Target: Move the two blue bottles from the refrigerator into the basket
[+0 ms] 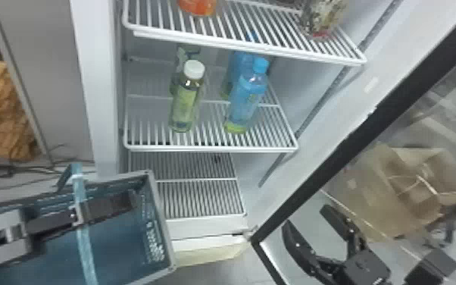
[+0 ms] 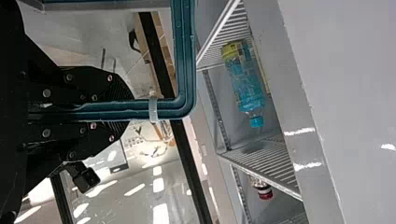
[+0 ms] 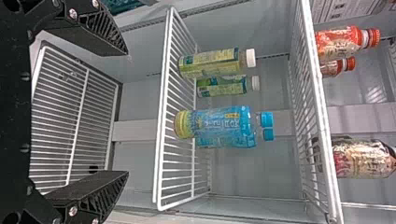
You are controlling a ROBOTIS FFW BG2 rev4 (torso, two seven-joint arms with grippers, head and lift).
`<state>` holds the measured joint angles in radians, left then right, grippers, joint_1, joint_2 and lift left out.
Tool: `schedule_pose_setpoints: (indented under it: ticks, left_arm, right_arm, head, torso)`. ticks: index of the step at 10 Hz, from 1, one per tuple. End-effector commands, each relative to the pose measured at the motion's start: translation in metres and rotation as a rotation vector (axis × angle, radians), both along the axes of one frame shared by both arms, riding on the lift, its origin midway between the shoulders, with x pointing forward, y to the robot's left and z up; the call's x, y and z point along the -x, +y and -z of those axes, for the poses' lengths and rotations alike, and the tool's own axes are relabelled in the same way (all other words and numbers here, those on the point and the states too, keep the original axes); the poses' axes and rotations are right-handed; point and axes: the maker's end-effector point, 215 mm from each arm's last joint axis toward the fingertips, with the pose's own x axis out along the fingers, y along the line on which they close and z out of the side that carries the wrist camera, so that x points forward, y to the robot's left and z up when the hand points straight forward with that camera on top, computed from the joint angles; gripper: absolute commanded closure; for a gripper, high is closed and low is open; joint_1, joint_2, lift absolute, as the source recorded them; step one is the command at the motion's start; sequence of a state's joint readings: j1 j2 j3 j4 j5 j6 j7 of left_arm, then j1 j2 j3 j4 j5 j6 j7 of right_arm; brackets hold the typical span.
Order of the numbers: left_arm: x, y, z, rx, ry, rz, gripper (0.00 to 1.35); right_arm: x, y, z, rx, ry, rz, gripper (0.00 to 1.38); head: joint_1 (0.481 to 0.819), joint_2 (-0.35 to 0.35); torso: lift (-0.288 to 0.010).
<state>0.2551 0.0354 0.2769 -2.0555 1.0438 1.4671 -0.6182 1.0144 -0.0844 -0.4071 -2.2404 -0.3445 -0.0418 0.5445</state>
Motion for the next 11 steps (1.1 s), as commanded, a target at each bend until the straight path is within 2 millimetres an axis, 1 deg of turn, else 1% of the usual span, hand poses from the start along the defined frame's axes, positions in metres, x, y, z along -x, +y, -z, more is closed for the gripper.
schedule_pose_setpoints:
  ticks: [1,7,9,11]
  left_arm:
    - [-0.002,0.001,-0.002,0.004,-0.006,-0.005,1.19]
    - [-0.006,0.0,-0.009,0.02,-0.021,-0.013,1.19]
    - [-0.006,0.002,-0.009,0.023,-0.021,-0.018,1.19]
    - [-0.007,0.002,-0.009,0.023,-0.023,-0.019,1.19]
  right_arm:
    - [0.0,0.0,0.001,-0.001,0.002,0.001,0.15]
    - [0.0,-0.001,0.003,-0.005,0.004,0.002,0.15]
    - [-0.008,0.005,0.0,-0.014,-0.013,-0.008,0.15]
    - [-0.026,0.013,-0.002,-0.026,-0.044,-0.031,0.14]
  head:
    - [0.695,-0.35]
    - [0.695,-0.35]
    - [0.695,-0.35]
    - [0.695,-0.35]
  torso:
    - [-0.216]
    - [-0.216]
    - [-0.216]
    - [-0.216]
